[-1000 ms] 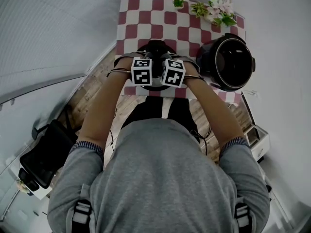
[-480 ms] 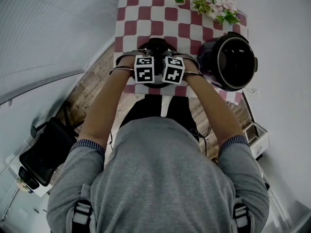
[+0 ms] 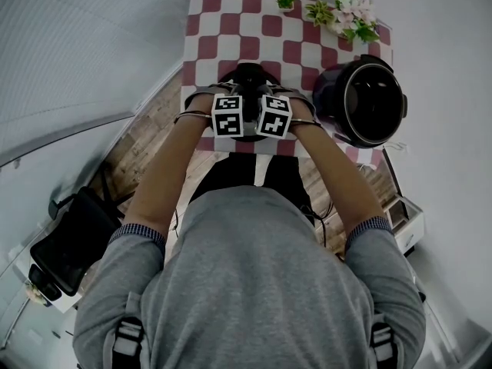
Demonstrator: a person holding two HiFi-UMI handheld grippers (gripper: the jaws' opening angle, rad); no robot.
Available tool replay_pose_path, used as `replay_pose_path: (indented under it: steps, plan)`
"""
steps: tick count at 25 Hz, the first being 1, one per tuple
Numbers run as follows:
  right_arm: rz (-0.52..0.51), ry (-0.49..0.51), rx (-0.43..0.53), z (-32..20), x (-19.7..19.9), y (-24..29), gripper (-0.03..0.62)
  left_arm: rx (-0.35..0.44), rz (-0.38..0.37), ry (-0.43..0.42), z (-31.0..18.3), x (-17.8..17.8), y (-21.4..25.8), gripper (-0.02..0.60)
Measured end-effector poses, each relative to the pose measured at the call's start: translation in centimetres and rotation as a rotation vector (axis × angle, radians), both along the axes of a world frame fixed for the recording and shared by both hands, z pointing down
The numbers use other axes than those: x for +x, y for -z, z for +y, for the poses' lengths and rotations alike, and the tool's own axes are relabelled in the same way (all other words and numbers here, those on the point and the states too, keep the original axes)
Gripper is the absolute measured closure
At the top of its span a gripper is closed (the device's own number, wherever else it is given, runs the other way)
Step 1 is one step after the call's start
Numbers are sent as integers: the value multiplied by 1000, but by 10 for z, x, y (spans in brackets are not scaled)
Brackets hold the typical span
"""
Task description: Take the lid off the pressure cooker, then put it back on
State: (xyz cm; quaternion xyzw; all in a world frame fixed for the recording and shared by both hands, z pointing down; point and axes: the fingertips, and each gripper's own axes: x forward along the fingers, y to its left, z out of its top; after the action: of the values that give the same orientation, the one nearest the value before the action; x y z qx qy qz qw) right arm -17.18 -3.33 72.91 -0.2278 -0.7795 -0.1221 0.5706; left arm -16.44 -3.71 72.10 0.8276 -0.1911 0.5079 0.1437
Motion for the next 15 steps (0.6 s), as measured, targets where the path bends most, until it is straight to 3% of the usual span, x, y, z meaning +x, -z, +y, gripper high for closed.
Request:
replay_pose_path:
  steps: [3,7,15]
  plan:
    - [-38,-38,-5,-2,0,8,249,30,26,23,2,0,6,264]
    - [-106,-108,-21,-6,2,26,247,92,96,126,1,-9,23,264]
    - [-342,-280,-32,-18,-3,104,247,218,339,362,-3,-21,79,264]
